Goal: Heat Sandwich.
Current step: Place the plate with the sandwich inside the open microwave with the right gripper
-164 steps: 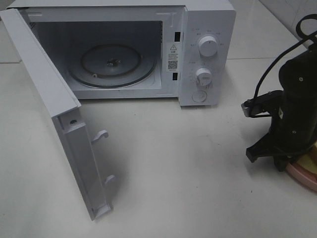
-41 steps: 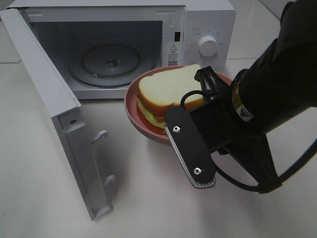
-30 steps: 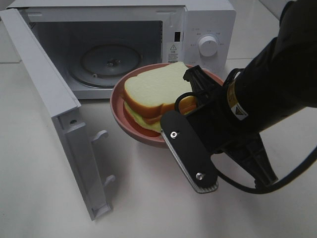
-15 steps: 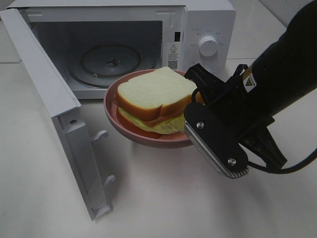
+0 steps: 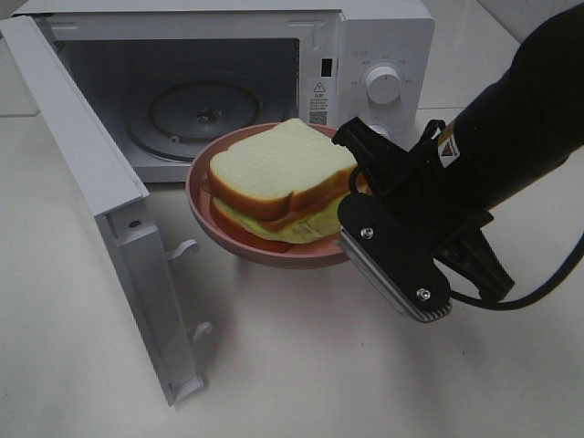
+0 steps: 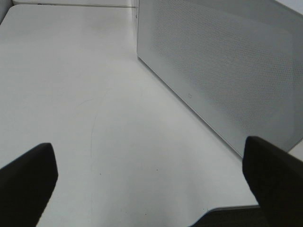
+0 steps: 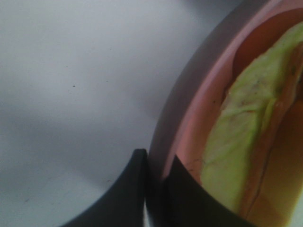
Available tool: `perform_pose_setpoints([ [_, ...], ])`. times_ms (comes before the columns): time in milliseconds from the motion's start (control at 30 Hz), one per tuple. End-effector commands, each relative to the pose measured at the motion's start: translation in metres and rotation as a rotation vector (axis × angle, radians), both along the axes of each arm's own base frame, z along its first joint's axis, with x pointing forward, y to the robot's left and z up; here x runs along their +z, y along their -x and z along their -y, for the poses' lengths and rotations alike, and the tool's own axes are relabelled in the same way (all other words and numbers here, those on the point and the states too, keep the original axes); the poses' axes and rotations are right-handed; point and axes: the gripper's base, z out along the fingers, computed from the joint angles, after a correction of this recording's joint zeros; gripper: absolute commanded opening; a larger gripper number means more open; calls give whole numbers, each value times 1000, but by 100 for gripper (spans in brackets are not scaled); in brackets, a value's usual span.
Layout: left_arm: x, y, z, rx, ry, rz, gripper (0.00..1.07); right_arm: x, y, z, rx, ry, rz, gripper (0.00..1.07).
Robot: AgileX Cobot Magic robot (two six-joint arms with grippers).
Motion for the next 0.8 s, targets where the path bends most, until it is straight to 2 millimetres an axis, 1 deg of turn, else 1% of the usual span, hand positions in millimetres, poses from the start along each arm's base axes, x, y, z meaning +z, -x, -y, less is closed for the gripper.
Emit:
perform_pose_setpoints([
  [33,0,3,0,-1,3,29,100,-3,-6,-5,28,-21,46,0],
  [133,0,3,0,-1,3,29,100,-10,-8,-13,52,-26,58,0],
  [167,0,3,0,-1,3,29,100,-10,-8,-13,52,-26,58,0],
  [200,0,3,0,-1,3,29,100,-12,-10,-19,66,-33,69,0],
  [300,0,3,0,-1,3,29,100,-14,-14,-23,73,-35,73,0],
  [433,0,3,0,-1,3,29,100,-15,-29,-38,92,-38,90,0],
  [600,0,3,0,-1,3,29,100,-16,-37,-45,92,-42,96,0],
  [733,0,3,0,-1,3,29,100,-19,-55,-60,92,-48,107,0],
  [800,0,3,0,-1,3,29,100,-20,-58,-62,94,-45,106,0],
])
